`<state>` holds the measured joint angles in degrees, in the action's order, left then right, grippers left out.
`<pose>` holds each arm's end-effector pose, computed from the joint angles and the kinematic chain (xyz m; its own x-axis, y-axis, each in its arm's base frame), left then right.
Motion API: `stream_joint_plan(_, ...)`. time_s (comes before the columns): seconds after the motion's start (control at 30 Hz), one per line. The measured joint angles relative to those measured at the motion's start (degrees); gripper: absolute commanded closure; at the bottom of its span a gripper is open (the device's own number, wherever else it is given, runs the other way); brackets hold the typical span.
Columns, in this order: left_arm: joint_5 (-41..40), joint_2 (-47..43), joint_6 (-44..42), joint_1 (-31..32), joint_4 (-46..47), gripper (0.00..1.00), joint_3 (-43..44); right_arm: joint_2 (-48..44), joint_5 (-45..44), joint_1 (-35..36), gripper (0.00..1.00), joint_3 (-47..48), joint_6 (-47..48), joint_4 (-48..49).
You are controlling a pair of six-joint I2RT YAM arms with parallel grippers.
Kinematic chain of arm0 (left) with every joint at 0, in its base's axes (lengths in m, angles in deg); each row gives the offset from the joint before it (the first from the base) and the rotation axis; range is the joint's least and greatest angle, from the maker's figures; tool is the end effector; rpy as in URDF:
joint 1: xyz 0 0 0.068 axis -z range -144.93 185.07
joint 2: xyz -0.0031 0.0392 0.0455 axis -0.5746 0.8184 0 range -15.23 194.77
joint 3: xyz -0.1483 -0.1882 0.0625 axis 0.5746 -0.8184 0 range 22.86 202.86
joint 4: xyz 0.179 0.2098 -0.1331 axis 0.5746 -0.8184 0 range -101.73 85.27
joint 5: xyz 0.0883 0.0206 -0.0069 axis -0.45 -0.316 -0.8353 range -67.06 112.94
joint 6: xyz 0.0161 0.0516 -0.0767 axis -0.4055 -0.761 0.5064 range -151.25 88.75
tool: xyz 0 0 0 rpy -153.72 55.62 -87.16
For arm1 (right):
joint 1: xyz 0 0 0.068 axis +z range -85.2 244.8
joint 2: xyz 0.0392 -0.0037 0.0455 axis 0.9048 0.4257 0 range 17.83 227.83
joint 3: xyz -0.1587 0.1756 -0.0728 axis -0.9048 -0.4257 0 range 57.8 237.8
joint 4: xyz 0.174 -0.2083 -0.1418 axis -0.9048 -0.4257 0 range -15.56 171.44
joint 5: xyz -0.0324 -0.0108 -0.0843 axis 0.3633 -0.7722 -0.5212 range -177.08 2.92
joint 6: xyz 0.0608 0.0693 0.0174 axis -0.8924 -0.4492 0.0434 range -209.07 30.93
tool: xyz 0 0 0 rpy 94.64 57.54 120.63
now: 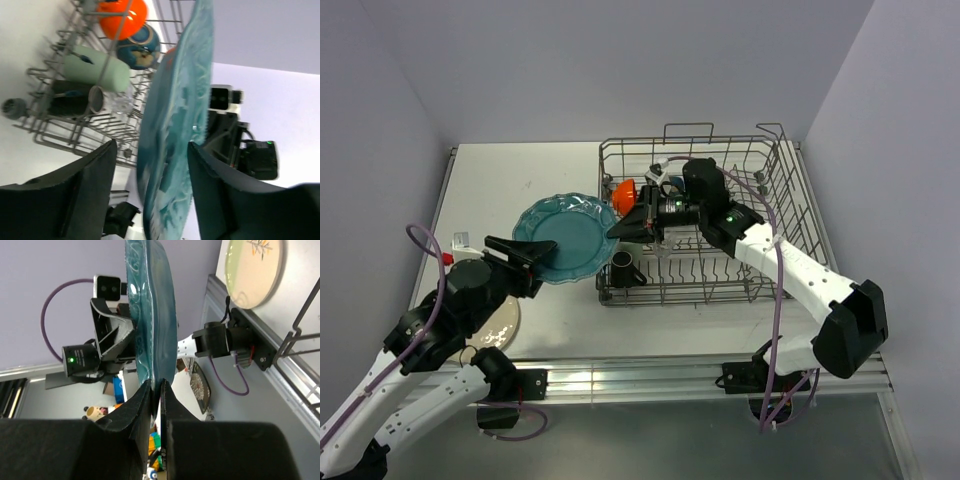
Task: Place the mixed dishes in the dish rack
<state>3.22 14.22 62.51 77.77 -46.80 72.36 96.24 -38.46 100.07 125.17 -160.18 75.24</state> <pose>0.1732 -0.1210 0.3294 -0.3894 -0.9187 -0.0656 -0.3017 0.1945 -0.9334 0.2858 0.2797 0.3109 -0.9931 0.0637 -0.0988 -0.0840 0.2028 0.9756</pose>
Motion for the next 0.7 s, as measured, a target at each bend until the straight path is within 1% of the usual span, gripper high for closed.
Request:
stream_joint_plan(0.03, 0.35, -0.26, 0.17, 0.0, 1.27, 0.43, -0.31, -0.44, 0.44, -0.02, 1.0, -0.7, -0.46, 0.68)
stream_joint_plan(0.1, 0.66, -0.9, 0.61, 0.02, 3.04, 0.48, -0.76, -1.07, 0.98, -0.04, 1.0, -1.6, -1.03, 1.16)
stream_joint_plan(0.2, 0.87, -2.34, 1.57, 0.02, 5.46, 0.68, -1.86, -2.01, 1.46, -0.07, 1.0, -3.37, -1.97, 2.47)
stream_joint_plan(0.23, 1.01, -2.84, 1.97, 0.04, 6.36, 0.95, -2.43, -2.38, 1.57, -0.07, 1.0, -4.09, -2.34, 3.28)
stream_joint_plan(0.27, 1.31, -3.37, 1.03, 0.04, 7.02, 1.0, -3.08, -2.62, 1.95, -0.11, 1.0, -4.39, -3.26, 3.67)
stream_joint_plan(0.43, 2.58, -4.2, 1.95, 0.02, 9.94, 1.0, -6.23, -3.41, 2.12, -0.96, 1.0, -5.27, -3.54, 4.98)
stream_joint_plan(0.47, 2.64, -4.11, 1.9, 0.02, 10.21, 1.0, -6.29, -3.41, 2.14, -1.05, 0.93, -5.27, -3.41, 4.98)
stream_joint_plan(0.5, 2.71, -4.13, 1.86, -0.02, 10.51, 1.0, -6.34, -3.41, 2.27, -1.07, 0.67, -5.27, -3.19, 5.09)
stream_joint_plan(0.57, 3.26, -4.09, 1.92, -0.02, 11.06, 1.0, -6.49, -3.41, 3.13, -1.14, 0.44, -5.22, -2.6, 6.05)
stream_joint_plan(0.6, 3.82, -3.87, 1.97, -0.02, 11.43, 1.0, -6.73, -3.39, 3.8, -1.01, 0.27, -4.98, -2.12, 6.75)
stream_joint_plan(0.63, 4.39, -3.63, 2.12, -0.02, 11.72, 1.0, -6.99, -3.39, 4.59, -0.94, 0.12, -4.63, -1.64, 7.1)
stream_joint_plan(0.67, 4.9, -3.26, 1.97, -0.02, 11.96, 1.0, -7.17, -3.39, 5.4, -0.94, 0.04, -4.35, -1.36, 8.07)
stream_joint_plan(0.7, 5.14, -2.78, 1.9, -0.04, 12.07, 1.0, -7.17, -3.26, 6.29, -0.92, 0.0, -3.74, -0.68, 8.24)
